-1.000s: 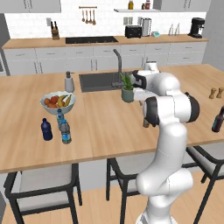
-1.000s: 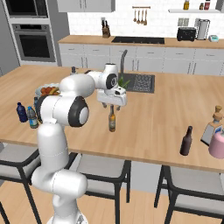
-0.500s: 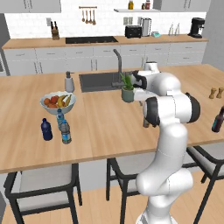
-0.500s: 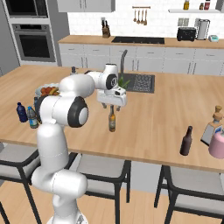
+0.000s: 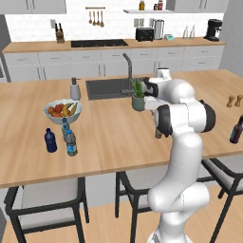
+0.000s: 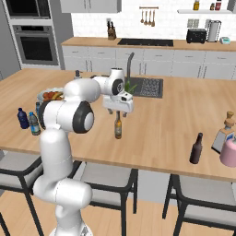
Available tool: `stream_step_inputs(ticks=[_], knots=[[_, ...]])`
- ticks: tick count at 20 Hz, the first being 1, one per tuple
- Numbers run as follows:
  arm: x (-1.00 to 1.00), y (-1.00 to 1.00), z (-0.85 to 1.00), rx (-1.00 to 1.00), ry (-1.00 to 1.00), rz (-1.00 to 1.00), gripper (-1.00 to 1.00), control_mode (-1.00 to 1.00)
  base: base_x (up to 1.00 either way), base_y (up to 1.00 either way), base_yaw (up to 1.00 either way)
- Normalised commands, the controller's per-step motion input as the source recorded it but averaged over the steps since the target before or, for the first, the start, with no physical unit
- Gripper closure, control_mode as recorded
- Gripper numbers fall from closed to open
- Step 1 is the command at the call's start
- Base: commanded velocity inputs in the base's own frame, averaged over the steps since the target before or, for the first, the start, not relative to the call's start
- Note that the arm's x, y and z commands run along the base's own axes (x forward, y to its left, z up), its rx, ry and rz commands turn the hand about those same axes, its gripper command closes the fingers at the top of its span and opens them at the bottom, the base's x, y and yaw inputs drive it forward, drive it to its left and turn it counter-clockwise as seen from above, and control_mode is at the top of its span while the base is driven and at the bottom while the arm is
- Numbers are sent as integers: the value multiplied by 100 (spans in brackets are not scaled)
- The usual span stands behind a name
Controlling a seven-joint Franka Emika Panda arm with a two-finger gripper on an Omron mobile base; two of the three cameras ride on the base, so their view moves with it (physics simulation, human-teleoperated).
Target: Move the plastic bottles in the middle to the plastics group, and the glass bottles in the middle to the glass group.
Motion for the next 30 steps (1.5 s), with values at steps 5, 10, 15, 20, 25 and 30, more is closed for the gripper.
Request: stream_step_inputs(ticks=[5,10,15,20,25,30], knots=[[-4,0,0,3,7,0,100,-100,0,0,0],[-3,0,-1,3,10,-4,100,-100,0,0,0],[-3,-17,2,-1,2,-2,100,-100,0,0,0],[-26,-67,27,-8,-5,-2,100,-100,0,0,0],[-22,-89,18,-1,-11,-1,100,-100,0,0,0],[-16,-97,8,0,-3,-2,100,-100,0,0,0]])
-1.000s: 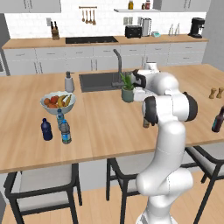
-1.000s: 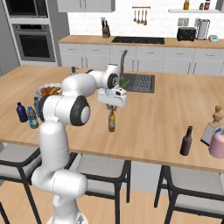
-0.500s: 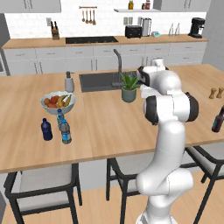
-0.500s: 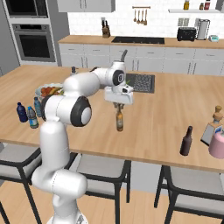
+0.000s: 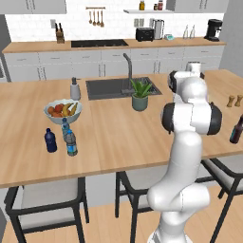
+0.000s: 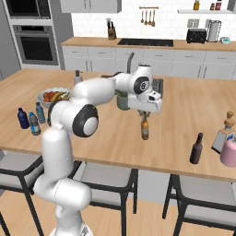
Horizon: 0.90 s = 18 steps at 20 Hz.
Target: Move the plastic bottles in the middle to the plastics group, and the glass bottles in the middle to the glass group.
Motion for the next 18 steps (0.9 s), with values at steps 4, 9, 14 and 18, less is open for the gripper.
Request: stream_step_inputs(ticks=[4,9,14,18], knots=[[-15,-100,3,0,0,-7,100,-100,0,0,0],[-12,-100,0,0,0,-9,100,-100,0,0,0],[-5,-96,0,0,0,-11,100,-100,0,0,0],[0,-73,0,0,0,-11,100,-100,0,0,0]])
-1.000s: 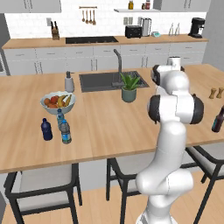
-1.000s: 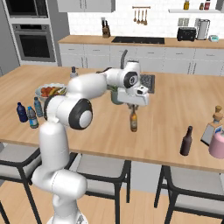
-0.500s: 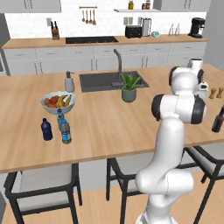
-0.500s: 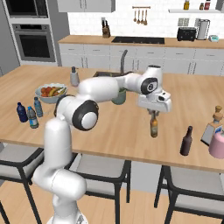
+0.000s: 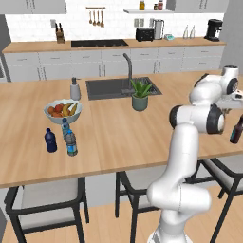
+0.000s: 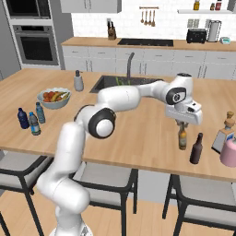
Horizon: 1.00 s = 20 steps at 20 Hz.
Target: Move the plastic bottles in the middle to the plastics group, and the glass bottles in the middle to the glass group.
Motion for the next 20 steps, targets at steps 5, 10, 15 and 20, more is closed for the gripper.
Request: stream_step_inputs(ticks=[5,10,15,20], knots=[[17,-52,-3,0,0,-7,100,-100,0,0,0],[17,-17,-15,0,0,-2,100,-100,0,0,0],[13,0,-30,0,0,0,100,-100,0,0,0],[8,0,-36,0,0,0,100,-100,0,0,0]])
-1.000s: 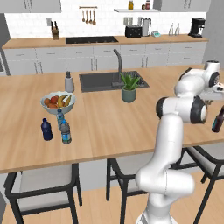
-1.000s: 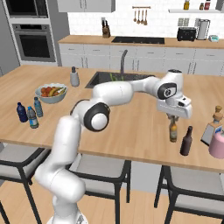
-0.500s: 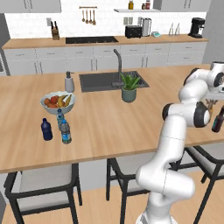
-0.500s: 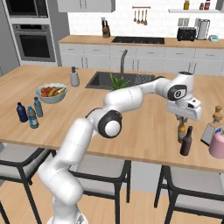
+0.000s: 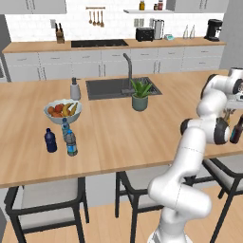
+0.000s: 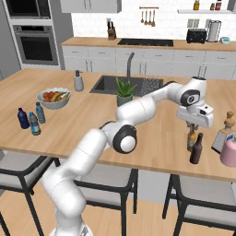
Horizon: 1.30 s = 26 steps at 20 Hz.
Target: Move the plastic bottles in the middle to the plastics group, and the glass bottles in the middle to the glass group.
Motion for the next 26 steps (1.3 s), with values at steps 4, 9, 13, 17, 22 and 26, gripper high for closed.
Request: stream_step_inputs(ticks=[4,9,13,17,22,26], knots=[[1,0,-35,0,0,0,-100,-100,0,0,0],[-21,1,8,0,-3,0,-100,-100,0,0,0],[-36,20,40,0,-7,1,-100,-100,0,0,0],[-38,55,31,-6,-3,2,-100,-100,0,0,0],[-48,84,-5,-12,-5,4,-100,-100,0,0,0],[-64,78,-19,-10,-4,4,-100,-100,0,0,0]])
